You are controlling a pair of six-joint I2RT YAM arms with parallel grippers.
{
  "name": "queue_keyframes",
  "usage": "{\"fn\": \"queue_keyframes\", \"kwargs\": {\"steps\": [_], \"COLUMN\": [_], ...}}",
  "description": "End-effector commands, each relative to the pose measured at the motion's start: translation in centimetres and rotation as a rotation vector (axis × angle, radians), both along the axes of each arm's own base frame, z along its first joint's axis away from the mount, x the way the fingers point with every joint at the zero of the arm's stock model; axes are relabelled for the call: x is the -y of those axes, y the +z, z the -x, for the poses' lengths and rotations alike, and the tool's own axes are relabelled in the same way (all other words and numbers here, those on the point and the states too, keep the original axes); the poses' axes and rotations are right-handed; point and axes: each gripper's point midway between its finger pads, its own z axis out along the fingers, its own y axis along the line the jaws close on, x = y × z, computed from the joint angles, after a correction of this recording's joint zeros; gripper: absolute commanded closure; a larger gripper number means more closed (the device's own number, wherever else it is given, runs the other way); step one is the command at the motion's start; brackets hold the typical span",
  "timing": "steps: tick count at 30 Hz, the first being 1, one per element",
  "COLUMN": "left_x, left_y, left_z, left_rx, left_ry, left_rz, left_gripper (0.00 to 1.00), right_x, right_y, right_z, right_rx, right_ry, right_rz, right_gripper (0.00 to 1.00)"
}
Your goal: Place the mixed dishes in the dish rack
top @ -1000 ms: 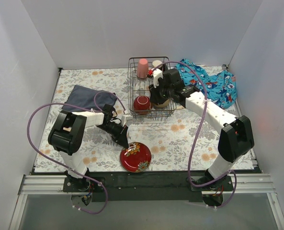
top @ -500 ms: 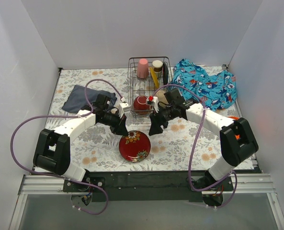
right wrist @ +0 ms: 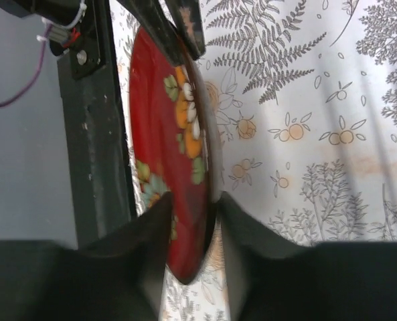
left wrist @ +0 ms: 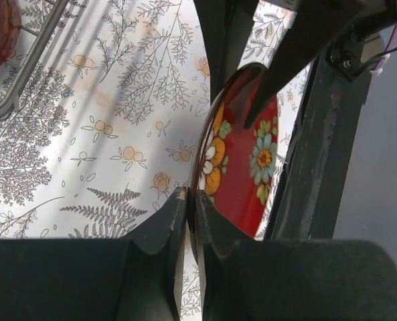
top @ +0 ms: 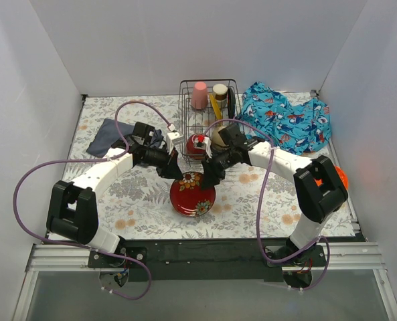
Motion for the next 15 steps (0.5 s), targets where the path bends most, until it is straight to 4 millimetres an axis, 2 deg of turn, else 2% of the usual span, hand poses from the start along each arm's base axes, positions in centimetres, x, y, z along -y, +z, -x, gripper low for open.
{"fn": "queue_keyframes", "kwargs": {"steps": [1, 3, 5, 6, 7, 8, 9, 10, 11, 12, 14, 15], "left_x": [0.9, 0.3, -0.4, -1.7, -3.0, -3.7, -5.8, -7.8, -8.8, -10.5, -11.2, -11.3], "left_y": [2.6, 1.7, 2.1, 2.4, 3.3, 5.9, 7.1, 7.7, 10.8, 11.2, 10.8, 10.2], "left_z": [-0.2, -2.0, -4.5, -6.8, -8.4, -10.4, -12.5, -13.7, -15.1, -16.0, -17.1, -17.4], "left_rx": [0.014, 0.045, 0.09, 0.155, 0.191, 0.269, 0.346, 0.391, 0.5, 0.55, 0.584, 0.559], "left_ry": [0.015, 0.106, 0.23, 0.339, 0.415, 0.508, 0.649, 0.751, 0.848, 0.943, 0.992, 1.015], "left_rz": [0.075, 0.015, -0.029, -0.086, -0.09, -0.037, -0.06, -0.049, 0.018, -0.002, -0.009, -0.012], "left_gripper": [1.0, 0.98, 0.85, 0.79, 0.75, 0.7, 0.67, 0.59, 0.51, 0.49, 0.67, 0.83], "right_x": [-1.7, -1.7, -1.4, -1.3, -0.9, -0.6, -0.6, -0.3, -0.2, -0.5, -0.5, -0.7], "right_y": [2.3, 2.9, 3.5, 4.3, 4.4, 4.7, 6.5, 7.0, 8.0, 10.1, 12.1, 13.2], "right_z": [-1.1, -1.4, -1.9, -2.3, -3.4, -4.2, -5.5, -6.7, -7.5, -8.4, -10.0, -10.9], "right_rx": [0.02, 0.036, 0.053, 0.073, 0.108, 0.122, 0.181, 0.236, 0.275, 0.34, 0.408, 0.423], "right_ry": [0.012, 0.005, -0.022, -0.039, -0.091, -0.135, -0.176, -0.223, -0.243, -0.257, -0.306, -0.355], "right_rz": [-0.074, -0.076, -0.064, -0.063, -0.029, -0.005, -0.011, 0.012, 0.008, -0.018, -0.025, -0.038], "right_gripper": [0.83, 0.99, 0.99, 0.99, 0.99, 0.99, 0.99, 0.99, 0.99, 0.99, 0.99, 0.99]}}
